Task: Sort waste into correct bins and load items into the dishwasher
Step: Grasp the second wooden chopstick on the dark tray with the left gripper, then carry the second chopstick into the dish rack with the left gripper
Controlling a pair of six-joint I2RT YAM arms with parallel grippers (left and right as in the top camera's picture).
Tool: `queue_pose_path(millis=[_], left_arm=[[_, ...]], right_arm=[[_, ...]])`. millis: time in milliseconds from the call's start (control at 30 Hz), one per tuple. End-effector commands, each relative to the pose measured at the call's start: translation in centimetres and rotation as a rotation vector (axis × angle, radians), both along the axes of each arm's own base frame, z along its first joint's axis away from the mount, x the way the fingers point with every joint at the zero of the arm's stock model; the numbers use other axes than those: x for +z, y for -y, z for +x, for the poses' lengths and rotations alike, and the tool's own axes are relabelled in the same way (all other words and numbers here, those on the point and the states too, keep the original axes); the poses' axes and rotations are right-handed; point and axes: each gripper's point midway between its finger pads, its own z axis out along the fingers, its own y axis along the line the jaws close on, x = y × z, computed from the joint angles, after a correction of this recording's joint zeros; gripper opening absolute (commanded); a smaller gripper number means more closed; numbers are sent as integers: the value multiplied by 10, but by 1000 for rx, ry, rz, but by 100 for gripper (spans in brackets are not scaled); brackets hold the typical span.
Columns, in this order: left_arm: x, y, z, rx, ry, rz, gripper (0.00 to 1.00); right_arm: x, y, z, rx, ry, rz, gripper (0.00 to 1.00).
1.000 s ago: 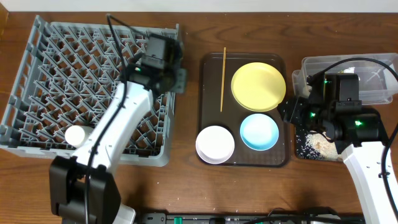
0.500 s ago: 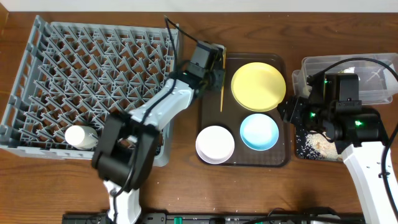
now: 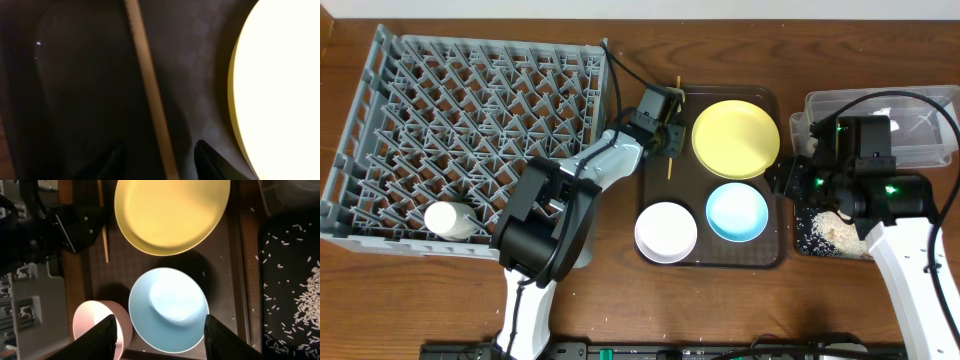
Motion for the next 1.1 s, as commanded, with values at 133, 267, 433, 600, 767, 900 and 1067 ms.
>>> queue_pose_path(millis=[133, 267, 433, 600, 767, 900, 1067], left_arm=[[-34, -4, -10, 10, -70, 46, 29], [-35, -10, -7, 28, -58, 74, 20], [-32, -21, -6, 58, -50, 122, 15], [10, -21, -7, 60, -16, 100, 12], [98, -26, -13, 68, 83, 41, 11], [159, -52, -34, 97, 119, 22, 11], [186, -121, -64, 224, 54, 98, 12]], right_arm=[[0, 3, 1, -7, 0, -6, 50], [0, 3, 1, -7, -3, -6, 50], [-1, 3, -1, -7, -11, -6, 49], [-2, 3, -3, -7, -19, -6, 46], [-3, 3, -5, -6, -28, -7, 45], [-4, 3, -7, -6, -41, -8, 45], [-6, 3, -10, 23, -44, -24, 45]])
